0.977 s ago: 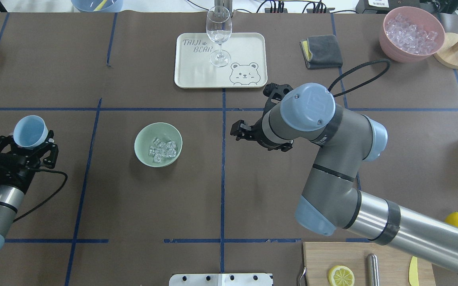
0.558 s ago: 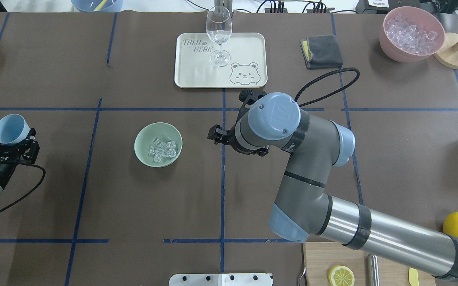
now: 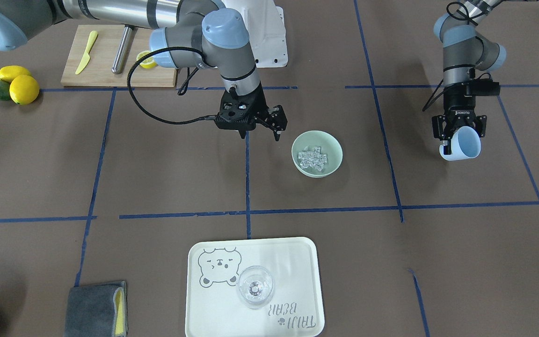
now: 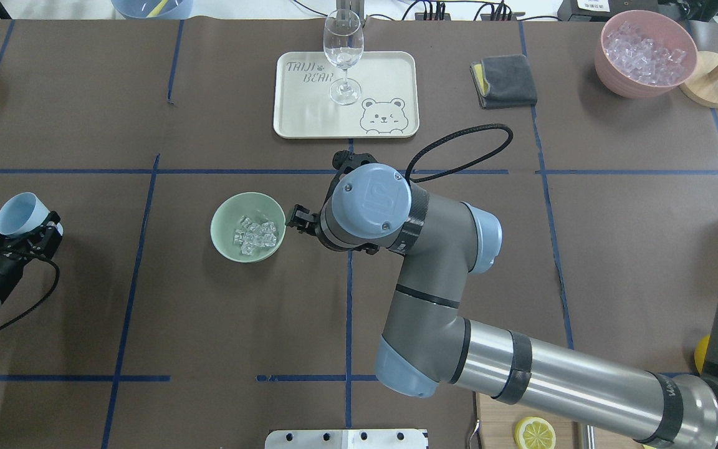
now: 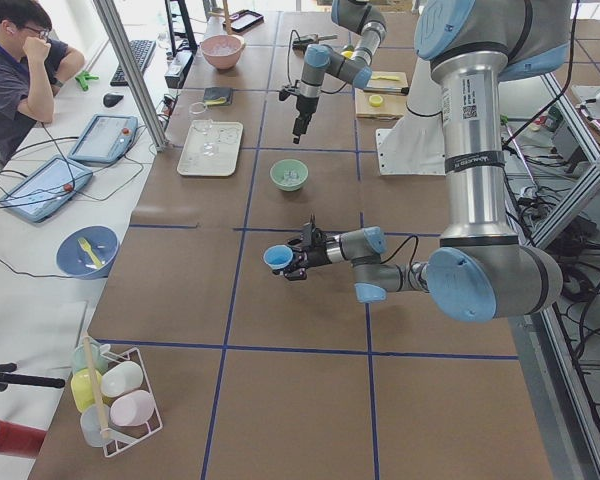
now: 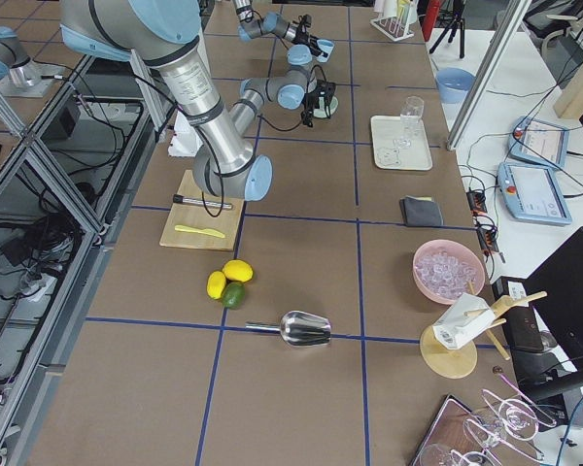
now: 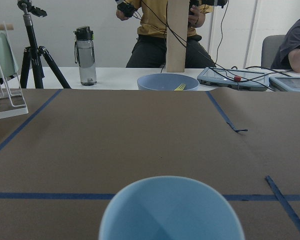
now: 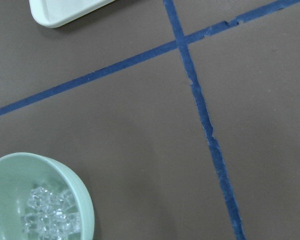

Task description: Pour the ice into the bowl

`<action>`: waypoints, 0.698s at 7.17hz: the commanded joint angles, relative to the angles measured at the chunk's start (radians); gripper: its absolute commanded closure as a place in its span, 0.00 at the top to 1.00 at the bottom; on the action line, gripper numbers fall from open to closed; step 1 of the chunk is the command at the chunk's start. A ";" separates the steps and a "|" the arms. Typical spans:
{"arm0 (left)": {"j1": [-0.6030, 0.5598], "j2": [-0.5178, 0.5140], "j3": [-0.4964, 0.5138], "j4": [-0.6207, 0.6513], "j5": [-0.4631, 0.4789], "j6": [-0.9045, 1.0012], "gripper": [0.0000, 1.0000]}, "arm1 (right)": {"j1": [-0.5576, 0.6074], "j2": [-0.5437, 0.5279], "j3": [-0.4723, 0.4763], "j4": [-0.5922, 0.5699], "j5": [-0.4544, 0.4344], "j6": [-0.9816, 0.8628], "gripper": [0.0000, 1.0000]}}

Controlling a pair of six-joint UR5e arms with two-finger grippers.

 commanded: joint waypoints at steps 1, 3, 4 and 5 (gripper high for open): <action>0.001 -0.002 0.033 0.000 0.002 -0.001 0.00 | -0.014 0.036 -0.030 0.000 -0.015 0.010 1.00; 0.001 0.002 0.031 0.000 -0.011 0.024 0.62 | -0.017 0.038 -0.033 0.000 -0.015 0.010 1.00; -0.005 0.004 0.018 -0.003 -0.015 0.074 1.00 | -0.023 0.040 -0.033 -0.001 -0.015 0.010 1.00; -0.006 0.005 0.013 -0.007 -0.041 0.079 1.00 | -0.028 0.040 -0.033 -0.001 -0.015 0.010 1.00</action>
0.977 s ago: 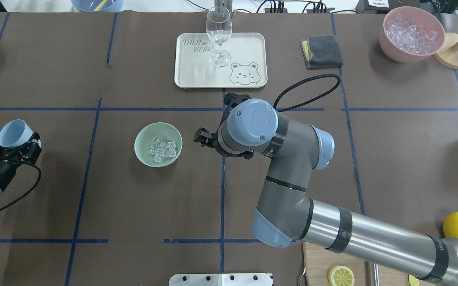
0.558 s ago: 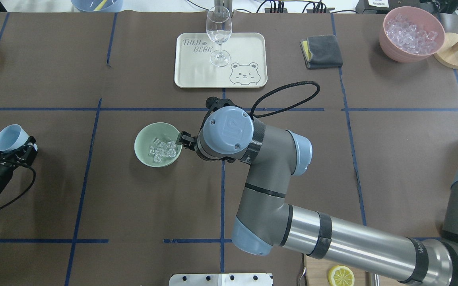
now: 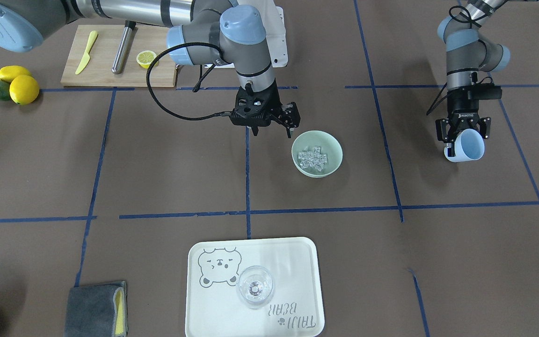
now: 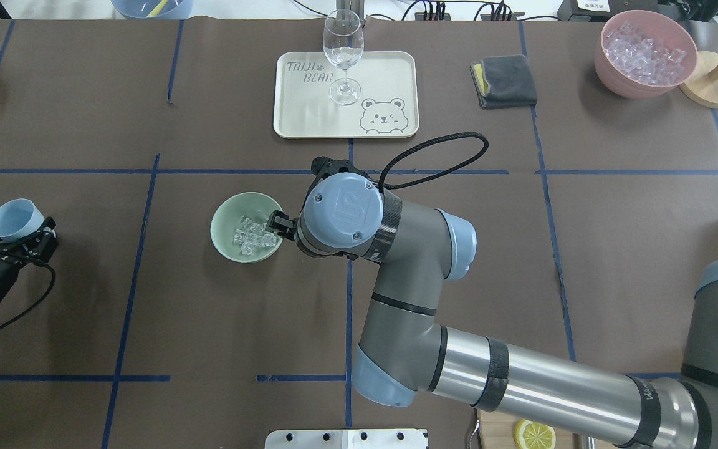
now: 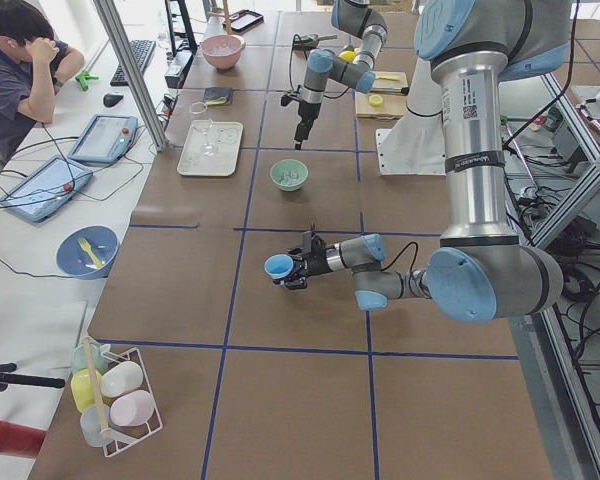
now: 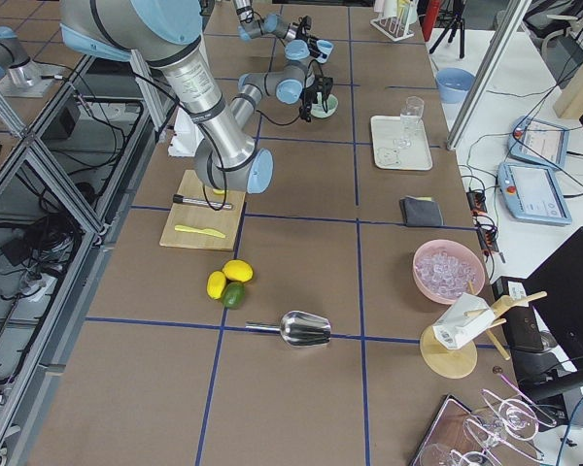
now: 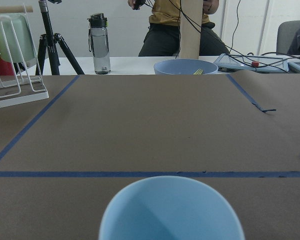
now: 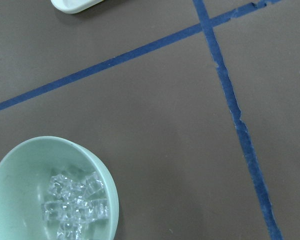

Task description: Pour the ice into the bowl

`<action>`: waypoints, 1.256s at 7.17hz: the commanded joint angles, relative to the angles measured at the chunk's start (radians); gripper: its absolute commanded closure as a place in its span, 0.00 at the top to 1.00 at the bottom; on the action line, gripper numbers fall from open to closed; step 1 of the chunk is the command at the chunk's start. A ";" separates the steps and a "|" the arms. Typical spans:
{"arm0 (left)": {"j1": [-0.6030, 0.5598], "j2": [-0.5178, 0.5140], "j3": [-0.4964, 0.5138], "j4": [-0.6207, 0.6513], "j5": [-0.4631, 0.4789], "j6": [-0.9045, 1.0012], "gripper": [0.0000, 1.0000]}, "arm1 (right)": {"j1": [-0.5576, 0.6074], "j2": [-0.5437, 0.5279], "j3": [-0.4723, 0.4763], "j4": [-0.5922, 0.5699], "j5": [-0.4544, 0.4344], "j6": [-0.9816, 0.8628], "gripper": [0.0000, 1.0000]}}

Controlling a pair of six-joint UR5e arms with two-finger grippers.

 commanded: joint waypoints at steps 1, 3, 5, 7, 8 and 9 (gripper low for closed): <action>-0.005 0.026 -0.035 -0.010 -0.052 0.025 1.00 | -0.010 -0.001 -0.002 0.000 0.000 0.000 1.00; -0.005 0.083 -0.109 -0.010 -0.074 0.028 1.00 | -0.016 -0.001 -0.002 0.000 0.000 0.000 1.00; -0.005 0.088 -0.109 -0.010 -0.095 0.027 1.00 | -0.018 -0.002 -0.004 0.000 0.000 0.000 1.00; -0.005 0.096 -0.142 -0.003 -0.132 0.028 1.00 | -0.035 0.001 -0.027 0.001 -0.038 0.000 1.00; -0.005 0.134 -0.197 0.003 -0.161 0.031 1.00 | -0.042 0.009 -0.045 0.001 -0.045 -0.001 1.00; -0.005 0.151 -0.225 0.003 -0.178 0.066 1.00 | -0.046 0.039 -0.080 0.000 -0.045 -0.001 1.00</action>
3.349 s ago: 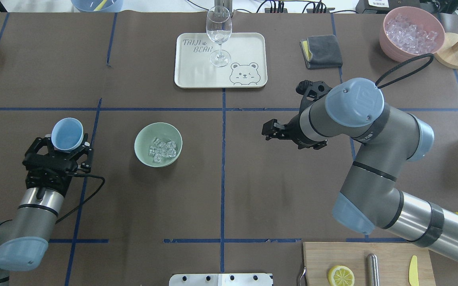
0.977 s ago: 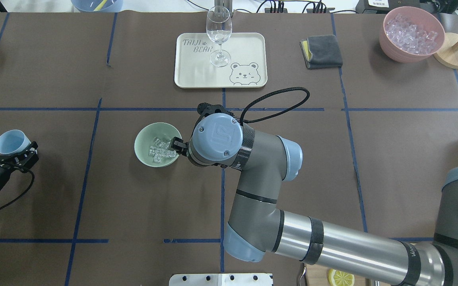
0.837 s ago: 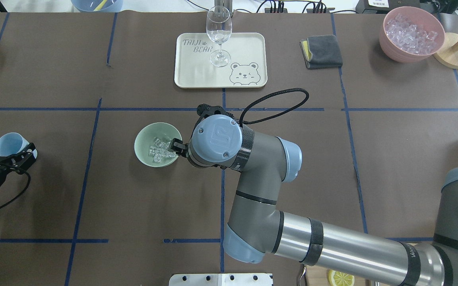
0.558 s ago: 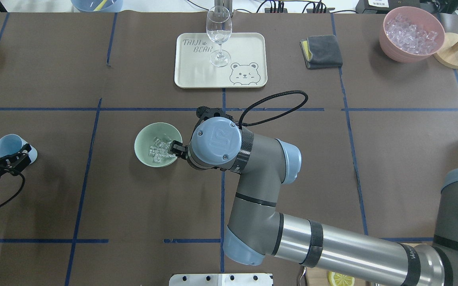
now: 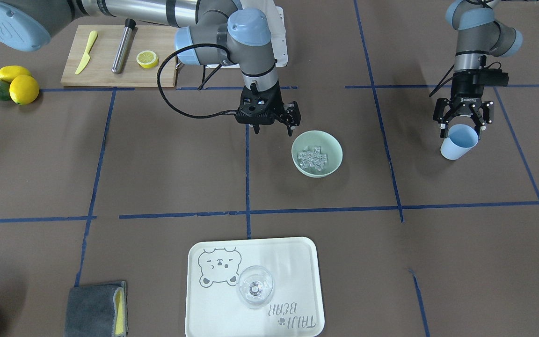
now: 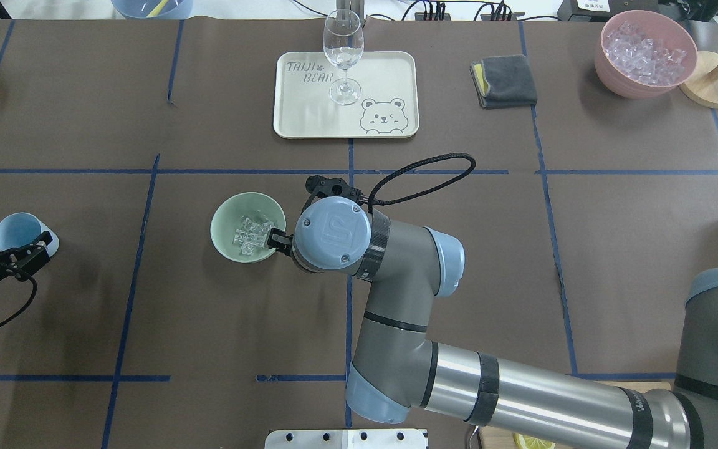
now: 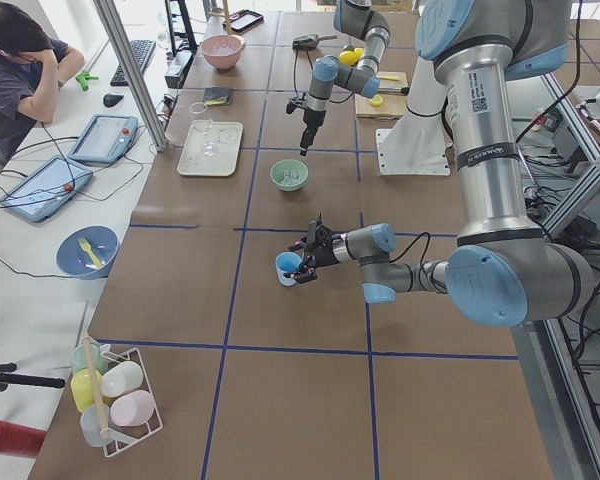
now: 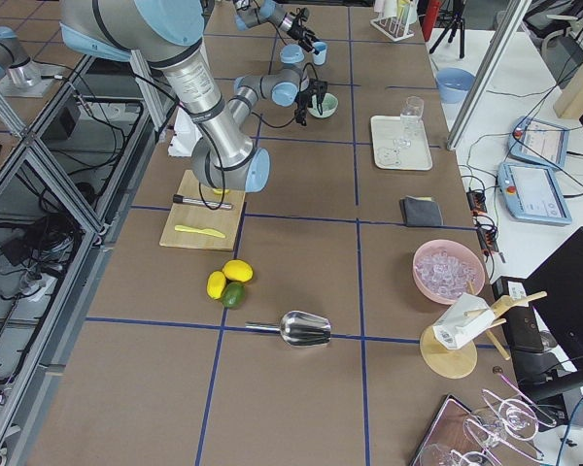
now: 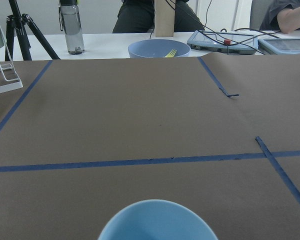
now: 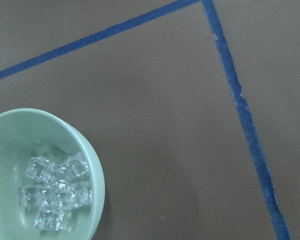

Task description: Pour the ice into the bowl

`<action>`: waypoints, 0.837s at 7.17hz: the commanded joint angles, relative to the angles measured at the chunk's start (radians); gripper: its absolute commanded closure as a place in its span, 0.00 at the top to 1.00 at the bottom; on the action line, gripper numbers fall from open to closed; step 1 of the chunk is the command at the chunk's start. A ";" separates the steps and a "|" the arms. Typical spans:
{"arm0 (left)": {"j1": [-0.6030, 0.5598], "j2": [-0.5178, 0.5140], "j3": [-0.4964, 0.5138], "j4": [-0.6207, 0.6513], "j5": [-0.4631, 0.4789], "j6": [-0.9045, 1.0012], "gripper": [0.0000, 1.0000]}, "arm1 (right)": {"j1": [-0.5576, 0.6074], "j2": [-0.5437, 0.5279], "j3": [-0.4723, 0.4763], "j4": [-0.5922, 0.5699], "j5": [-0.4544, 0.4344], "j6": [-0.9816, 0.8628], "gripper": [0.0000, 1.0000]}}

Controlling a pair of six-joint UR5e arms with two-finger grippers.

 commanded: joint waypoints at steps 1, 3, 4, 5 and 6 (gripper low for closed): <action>0.000 0.025 -0.040 0.003 -0.029 0.030 1.00 | -0.006 0.068 -0.071 0.000 -0.007 -0.002 1.00; -0.006 0.027 -0.039 0.003 -0.044 0.032 1.00 | 0.004 0.088 -0.158 0.096 -0.035 -0.011 1.00; -0.031 0.038 -0.043 0.000 -0.076 0.035 1.00 | 0.012 0.117 -0.195 0.109 -0.035 -0.011 1.00; -0.048 0.045 -0.044 -0.003 -0.086 0.064 1.00 | 0.015 0.133 -0.204 0.109 -0.033 -0.010 1.00; -0.058 0.053 -0.059 -0.003 -0.092 0.072 1.00 | 0.015 0.144 -0.221 0.109 -0.033 -0.010 1.00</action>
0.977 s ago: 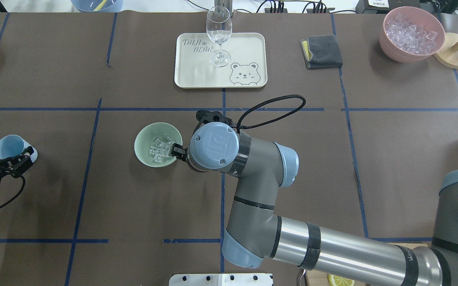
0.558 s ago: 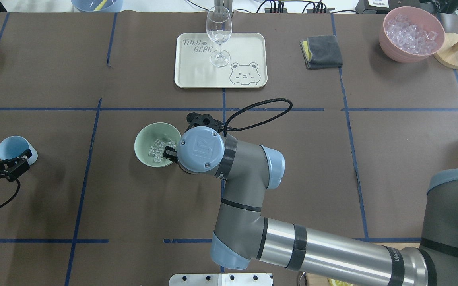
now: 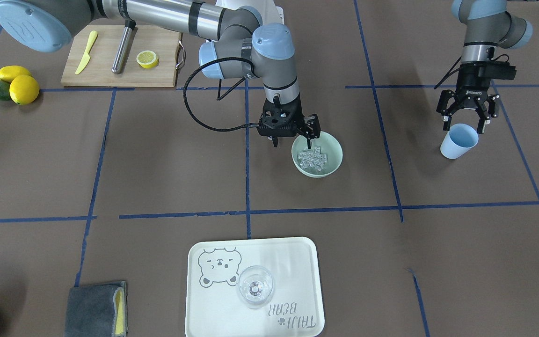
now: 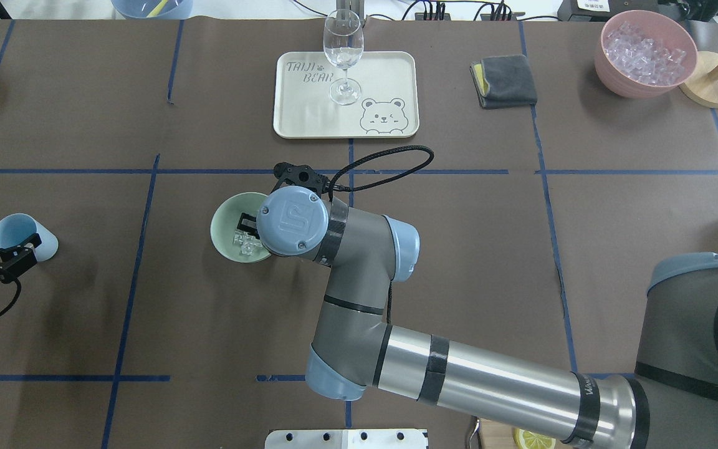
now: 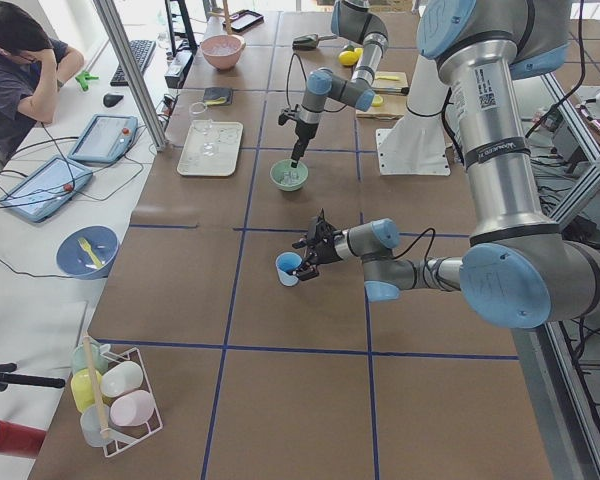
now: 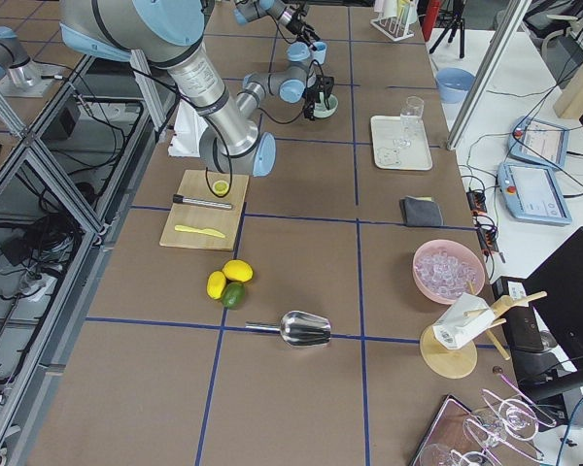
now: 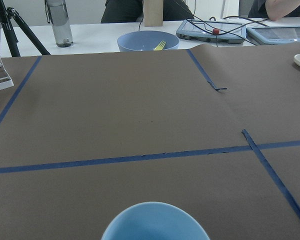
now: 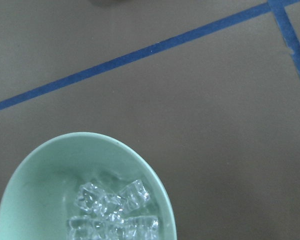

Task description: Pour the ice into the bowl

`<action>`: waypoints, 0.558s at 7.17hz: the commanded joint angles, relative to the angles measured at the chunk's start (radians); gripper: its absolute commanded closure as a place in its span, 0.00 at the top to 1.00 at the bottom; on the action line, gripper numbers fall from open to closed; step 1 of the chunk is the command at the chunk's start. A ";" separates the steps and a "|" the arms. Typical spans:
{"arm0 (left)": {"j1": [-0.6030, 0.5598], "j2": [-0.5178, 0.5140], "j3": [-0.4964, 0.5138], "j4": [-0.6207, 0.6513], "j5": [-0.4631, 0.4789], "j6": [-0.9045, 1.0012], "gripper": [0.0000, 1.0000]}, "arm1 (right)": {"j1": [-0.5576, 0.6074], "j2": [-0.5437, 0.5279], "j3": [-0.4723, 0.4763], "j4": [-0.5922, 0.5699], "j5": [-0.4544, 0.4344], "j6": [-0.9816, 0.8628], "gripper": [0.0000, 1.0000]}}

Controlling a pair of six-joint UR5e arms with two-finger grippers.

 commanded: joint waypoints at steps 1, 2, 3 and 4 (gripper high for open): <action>-0.041 0.026 -0.046 -0.001 -0.057 0.029 1.00 | 0.002 0.034 -0.044 0.005 0.000 0.000 1.00; -0.068 0.031 -0.067 0.002 -0.087 0.046 1.00 | 0.002 0.034 -0.049 0.005 -0.002 0.000 1.00; -0.085 0.031 -0.067 0.002 -0.098 0.063 1.00 | 0.002 0.034 -0.058 0.005 0.000 0.000 1.00; -0.117 0.031 -0.074 0.003 -0.146 0.065 1.00 | 0.002 0.040 -0.070 0.005 0.000 -0.001 1.00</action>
